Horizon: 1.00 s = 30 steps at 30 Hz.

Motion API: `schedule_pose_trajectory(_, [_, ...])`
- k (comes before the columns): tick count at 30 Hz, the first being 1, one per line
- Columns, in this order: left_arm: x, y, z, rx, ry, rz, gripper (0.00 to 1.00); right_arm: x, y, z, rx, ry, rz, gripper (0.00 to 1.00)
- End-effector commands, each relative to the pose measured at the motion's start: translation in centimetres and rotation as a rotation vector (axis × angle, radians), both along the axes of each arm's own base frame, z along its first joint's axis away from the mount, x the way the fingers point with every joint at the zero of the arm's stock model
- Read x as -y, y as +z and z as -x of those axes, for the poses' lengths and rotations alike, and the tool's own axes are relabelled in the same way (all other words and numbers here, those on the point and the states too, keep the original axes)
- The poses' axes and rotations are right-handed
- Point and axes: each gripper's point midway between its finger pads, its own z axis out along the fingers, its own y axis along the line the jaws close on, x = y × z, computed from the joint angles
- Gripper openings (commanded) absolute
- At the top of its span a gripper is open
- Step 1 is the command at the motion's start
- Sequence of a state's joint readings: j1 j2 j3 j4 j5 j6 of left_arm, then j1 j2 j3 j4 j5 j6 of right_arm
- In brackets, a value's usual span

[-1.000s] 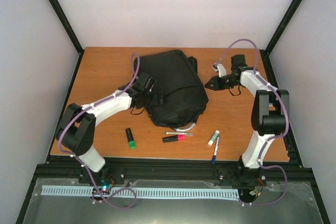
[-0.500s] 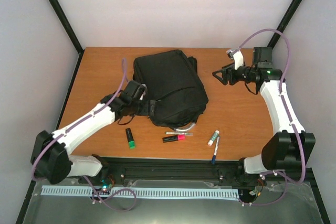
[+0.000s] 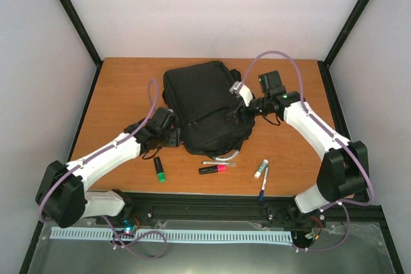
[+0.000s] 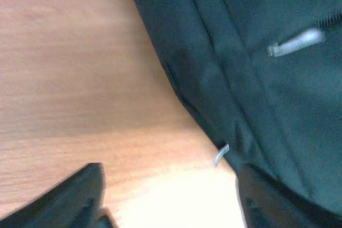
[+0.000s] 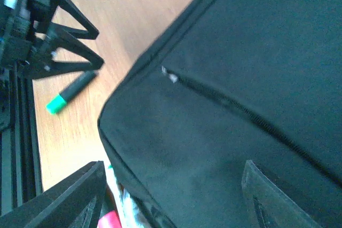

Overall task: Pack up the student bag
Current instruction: Zip the student bag at the center of the board.

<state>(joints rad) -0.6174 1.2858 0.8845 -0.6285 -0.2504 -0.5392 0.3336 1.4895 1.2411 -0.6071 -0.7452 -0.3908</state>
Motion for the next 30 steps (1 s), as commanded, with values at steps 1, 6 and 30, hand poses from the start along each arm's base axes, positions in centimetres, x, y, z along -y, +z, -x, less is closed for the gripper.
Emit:
schedule_pose_trajectory(1, [3.8,0.1,1.6,0.026,-0.195,0.195,0.6,-0.5,-3.1,0.4,0.012,0.047,0.049,0.71])
schedule_pose_trajectory(6, [4.3,-3.0,1.8,-0.051,-0.158,0.222,0.53,-1.2,-4.8,0.6,-0.08,0.072,0.03,0.67])
schedule_pose_trajectory(30, [2.4,-4.1,1.1,-0.003,-0.084,0.142,0.49,-1.2,-7.1,0.2,-0.165,0.057,0.064,0.67])
